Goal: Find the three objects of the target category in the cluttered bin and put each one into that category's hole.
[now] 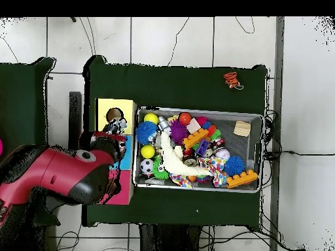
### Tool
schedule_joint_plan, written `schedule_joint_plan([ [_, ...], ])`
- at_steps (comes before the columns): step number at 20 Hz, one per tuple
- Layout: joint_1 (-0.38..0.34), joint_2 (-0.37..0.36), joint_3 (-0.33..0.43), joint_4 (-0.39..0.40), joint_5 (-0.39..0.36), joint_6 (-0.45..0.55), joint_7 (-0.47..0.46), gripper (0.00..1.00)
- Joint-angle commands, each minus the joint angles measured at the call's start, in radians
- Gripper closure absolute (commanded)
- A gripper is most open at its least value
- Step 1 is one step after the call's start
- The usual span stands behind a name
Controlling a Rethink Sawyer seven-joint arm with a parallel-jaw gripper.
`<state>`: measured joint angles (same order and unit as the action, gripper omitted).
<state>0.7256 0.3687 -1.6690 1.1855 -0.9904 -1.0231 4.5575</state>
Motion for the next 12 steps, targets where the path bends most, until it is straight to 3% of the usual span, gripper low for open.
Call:
schedule_joint_plan([
  [1,-0.043,0.039,0.04,-0.144,0.029,-0.169,0.34,1.0],
  [6,-0.072,0.084,-0.039,-0.123,0.043,-0.327,0.362,1.0],
  [12,-0.093,0.117,-0.103,-0.098,0.054,-0.434,0.378,1.0],
])
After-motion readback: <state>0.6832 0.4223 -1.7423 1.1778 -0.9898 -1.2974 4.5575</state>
